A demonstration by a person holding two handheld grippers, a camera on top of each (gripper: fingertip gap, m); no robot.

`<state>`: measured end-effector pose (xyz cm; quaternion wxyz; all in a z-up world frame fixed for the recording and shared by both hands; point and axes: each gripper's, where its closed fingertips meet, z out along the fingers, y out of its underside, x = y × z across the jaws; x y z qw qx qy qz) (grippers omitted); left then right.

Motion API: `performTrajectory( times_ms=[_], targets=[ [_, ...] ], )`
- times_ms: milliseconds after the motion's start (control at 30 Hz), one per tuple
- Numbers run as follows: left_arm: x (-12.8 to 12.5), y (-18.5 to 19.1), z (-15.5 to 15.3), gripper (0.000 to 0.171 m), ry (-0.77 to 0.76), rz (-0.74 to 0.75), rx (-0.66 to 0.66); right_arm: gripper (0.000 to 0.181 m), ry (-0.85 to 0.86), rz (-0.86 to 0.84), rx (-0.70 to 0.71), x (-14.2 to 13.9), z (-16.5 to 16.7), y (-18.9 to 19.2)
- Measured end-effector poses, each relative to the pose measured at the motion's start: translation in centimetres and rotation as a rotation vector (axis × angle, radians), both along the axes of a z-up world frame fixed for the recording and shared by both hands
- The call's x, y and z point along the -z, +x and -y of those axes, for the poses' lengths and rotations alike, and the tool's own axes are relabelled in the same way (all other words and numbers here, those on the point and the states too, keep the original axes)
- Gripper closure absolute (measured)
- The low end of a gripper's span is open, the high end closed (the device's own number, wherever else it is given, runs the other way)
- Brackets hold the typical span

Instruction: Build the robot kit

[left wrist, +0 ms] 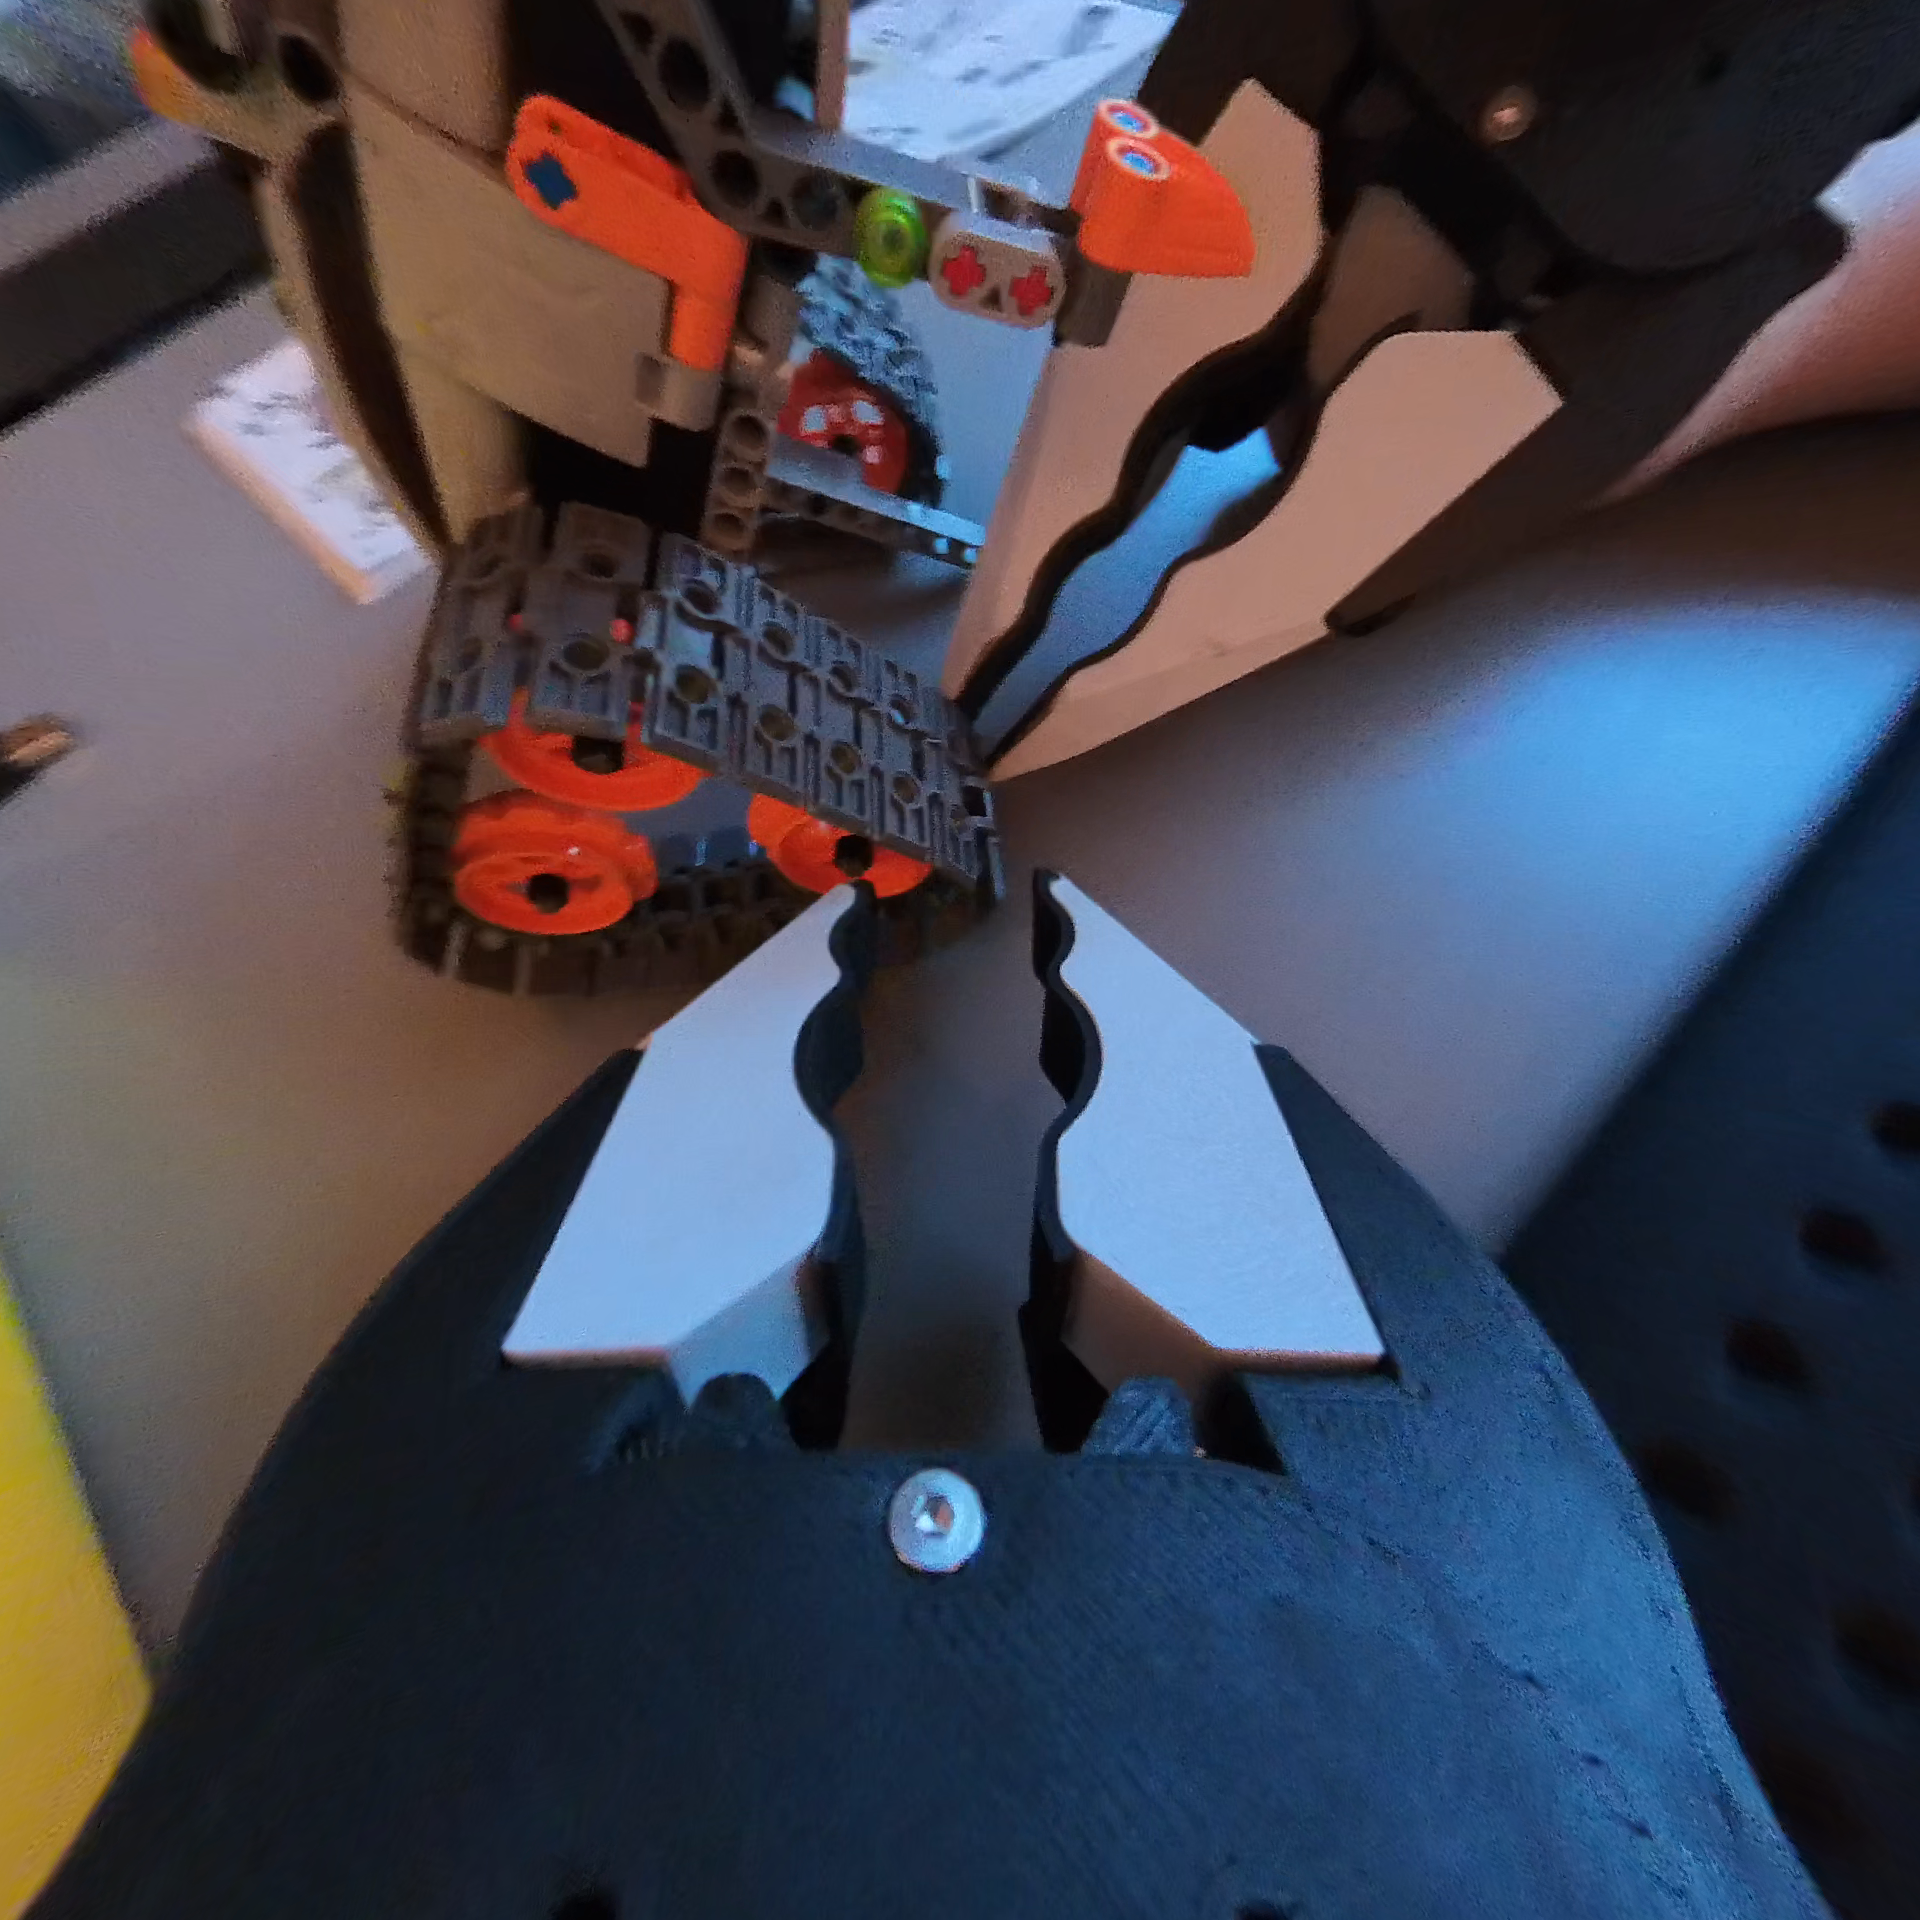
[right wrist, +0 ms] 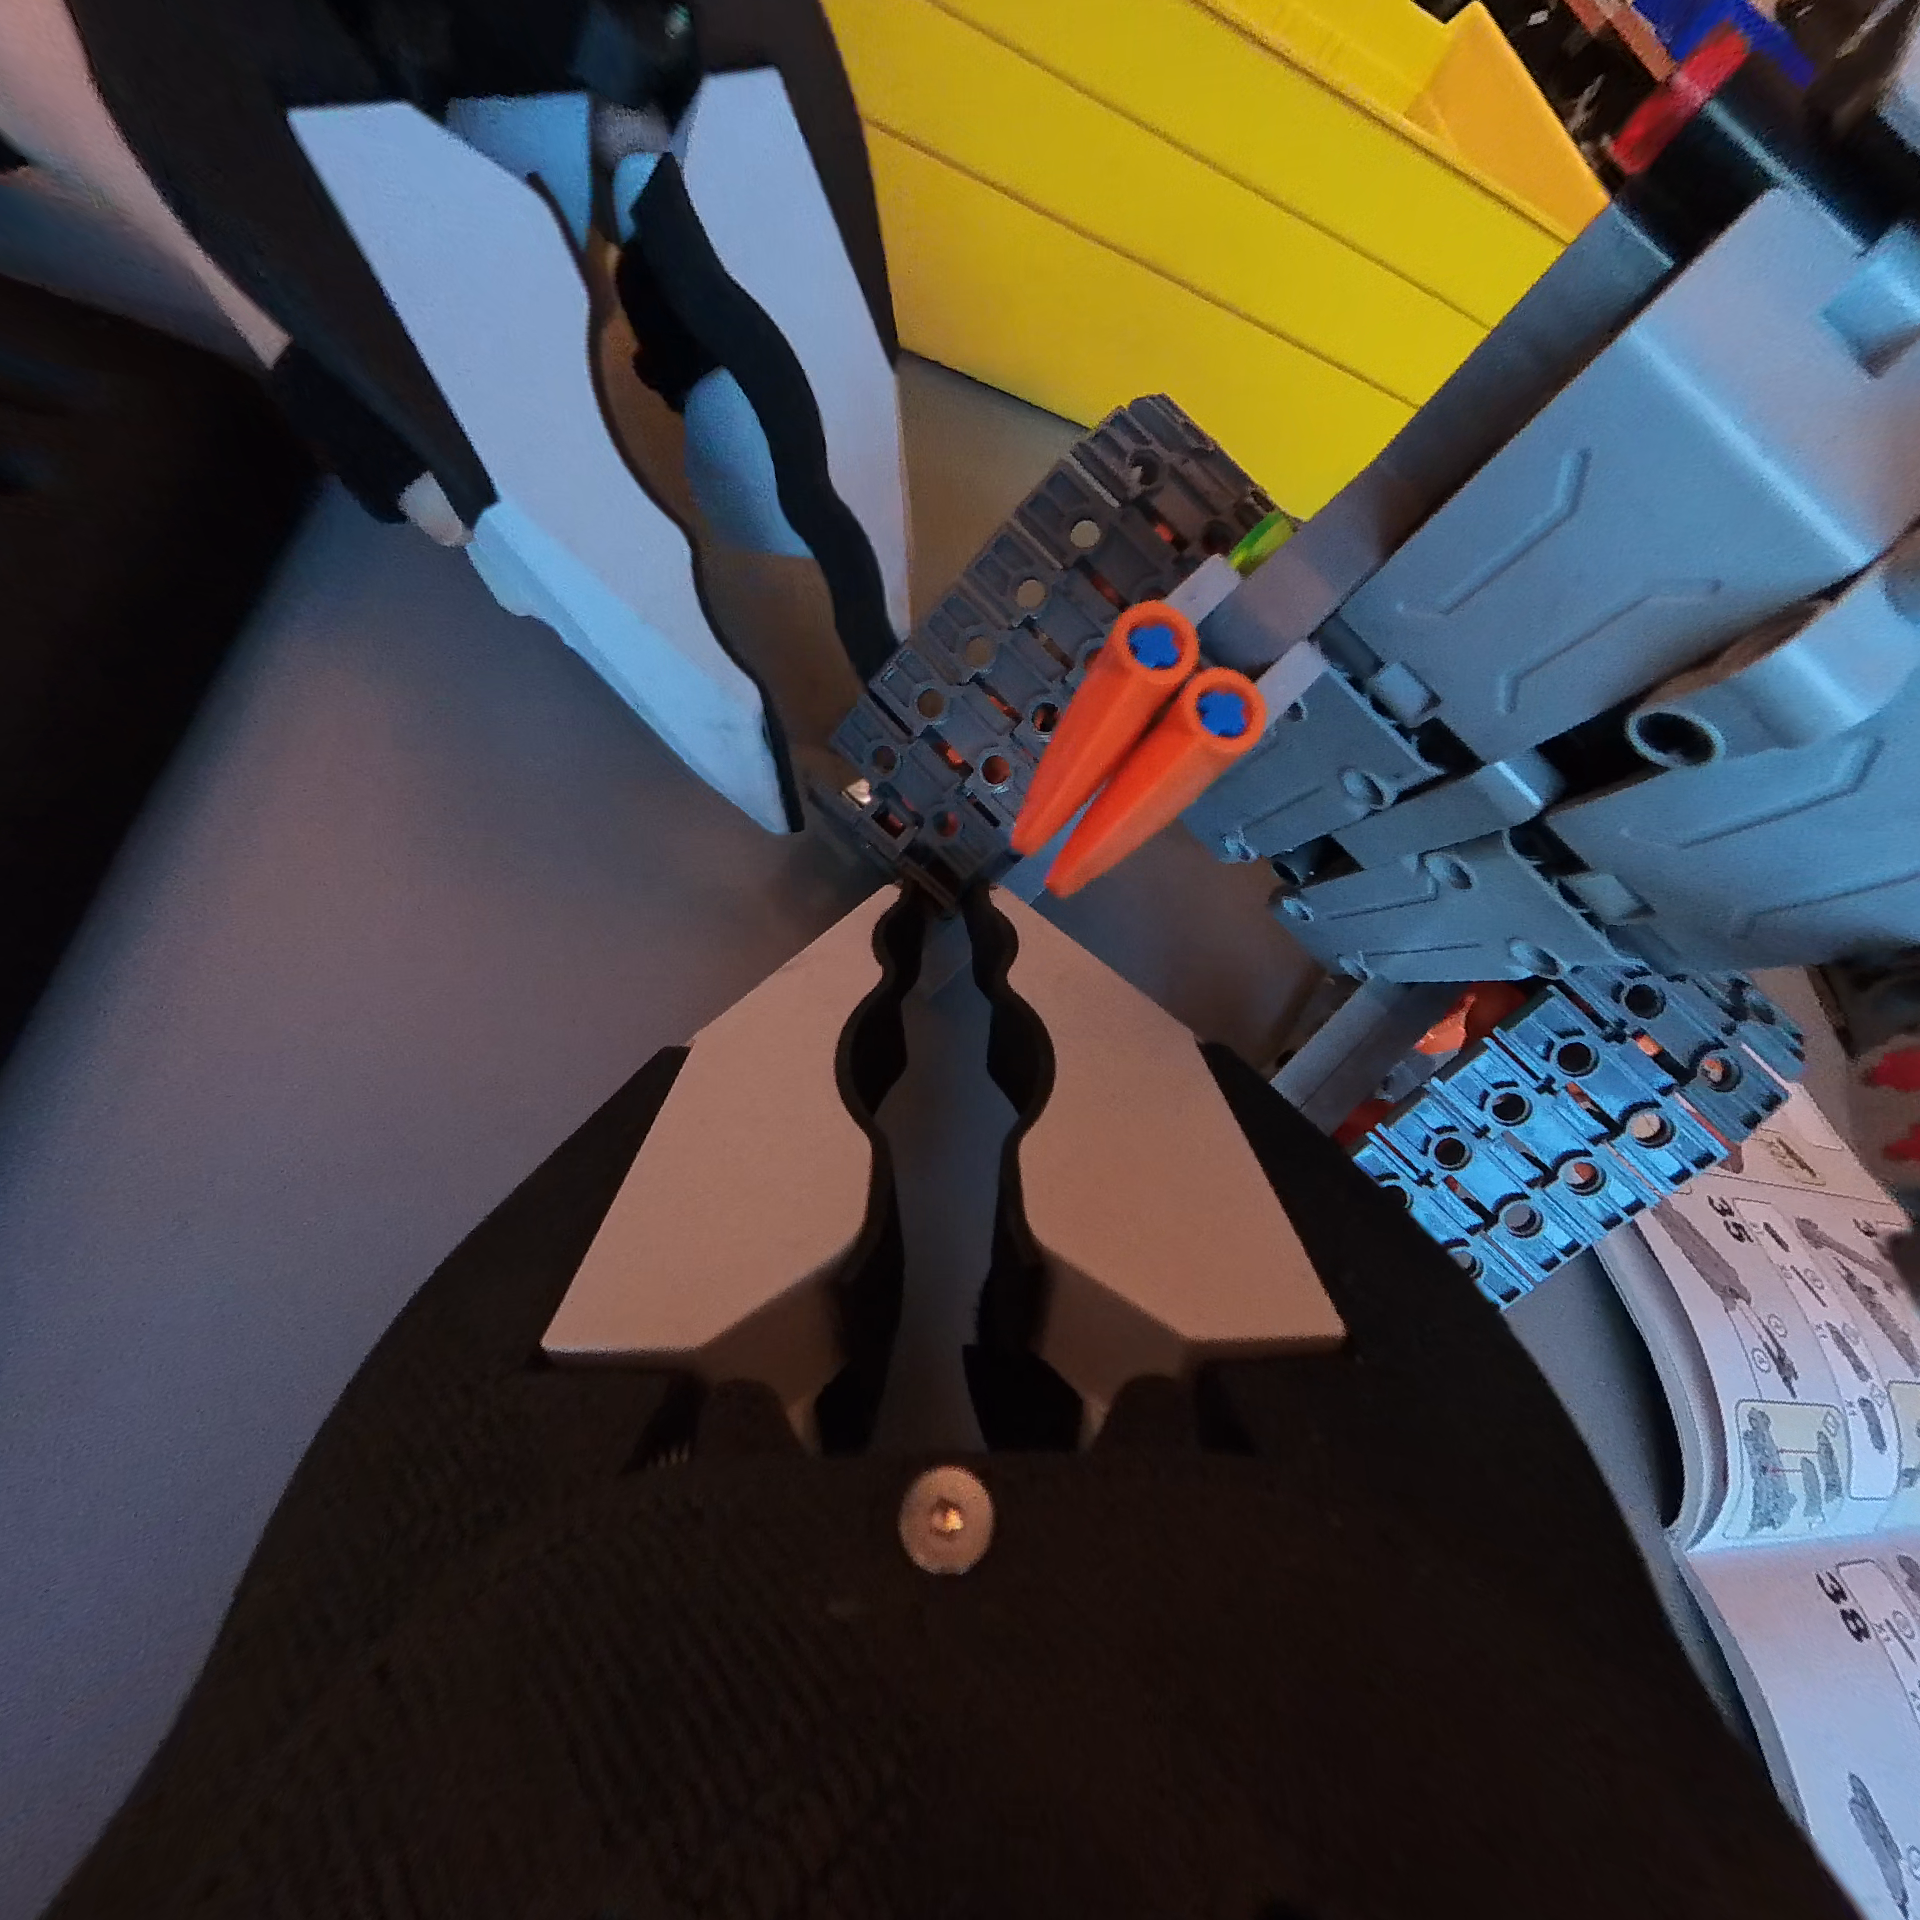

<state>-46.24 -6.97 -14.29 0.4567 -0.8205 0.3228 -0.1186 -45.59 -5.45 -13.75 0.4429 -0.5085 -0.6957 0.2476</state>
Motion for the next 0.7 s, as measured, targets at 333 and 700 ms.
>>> performTrajectory(
  times_ms=[333,700],
  targets=[
    [-0.4,-0.6,-1.4,0.153,0.110,-0.100,-0.151,0.175,-0.021,-0.004,0.027,-0.1,-0.6,-0.4],
    [-0.2,-0.9,-2.2,0.161,0.027,-0.011,-0.189,0.175,-0.043,-0.016,0.073,-0.3,-1.6,-1.0]
  ],
)
